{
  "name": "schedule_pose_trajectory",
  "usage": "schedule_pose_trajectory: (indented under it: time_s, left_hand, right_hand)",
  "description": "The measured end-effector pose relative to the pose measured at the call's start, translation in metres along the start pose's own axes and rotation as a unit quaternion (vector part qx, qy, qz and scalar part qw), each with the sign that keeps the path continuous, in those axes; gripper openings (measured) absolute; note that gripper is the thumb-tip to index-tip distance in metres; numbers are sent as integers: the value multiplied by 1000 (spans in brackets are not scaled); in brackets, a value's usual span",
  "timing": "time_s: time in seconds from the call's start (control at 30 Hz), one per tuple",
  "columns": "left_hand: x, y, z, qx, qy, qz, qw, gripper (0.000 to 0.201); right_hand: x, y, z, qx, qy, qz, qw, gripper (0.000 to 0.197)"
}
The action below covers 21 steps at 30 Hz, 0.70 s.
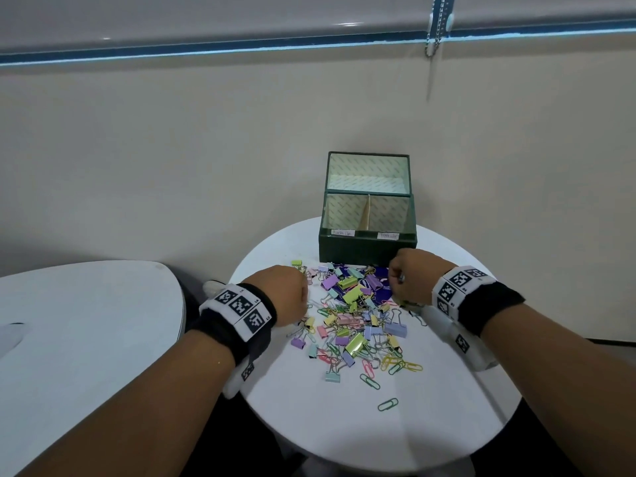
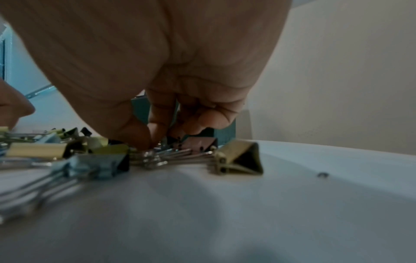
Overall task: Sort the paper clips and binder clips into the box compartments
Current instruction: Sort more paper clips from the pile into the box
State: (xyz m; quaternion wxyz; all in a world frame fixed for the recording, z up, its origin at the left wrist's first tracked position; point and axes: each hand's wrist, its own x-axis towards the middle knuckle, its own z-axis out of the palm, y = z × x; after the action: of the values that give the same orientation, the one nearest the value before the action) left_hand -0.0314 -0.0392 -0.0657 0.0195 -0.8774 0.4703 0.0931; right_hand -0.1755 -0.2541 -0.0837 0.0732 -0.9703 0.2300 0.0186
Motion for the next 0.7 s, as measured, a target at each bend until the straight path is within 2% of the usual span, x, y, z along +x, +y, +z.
schedule_pose_trajectory:
  time_s: [0.1,0.2,0.3,0.37,0.47,0.63,0.7]
  left_hand:
    - [2,0,-1,-23,18,8,1000,10]
    - [5,0,-4,-61,39,-2,997,26]
    - [5,3,-6,-76,46,0,996,38]
    - [5,4,-6,-78,60,17,995,43]
    - [6,4,-4,-50,43,57,996,50]
    - [8,6,-2,-59,37,77,995,39]
    - [12,3,0,-75,18,60,995,24]
  right_hand:
    - [-2,-2,-3,33,1,14,999,17]
    - [-5,-1,-4,49,14,13,999,14]
    - [-5,-1,-2,30,-4,9,999,8]
    - [-4,-1,0,11,-11,6,1000,9]
    - [-4,-2,1,0,-11,-23,1000,6]
    - [-11,-6,-2,18,16,-44,999,8]
    - [-13,-7,-4,36,40,-27,998,7]
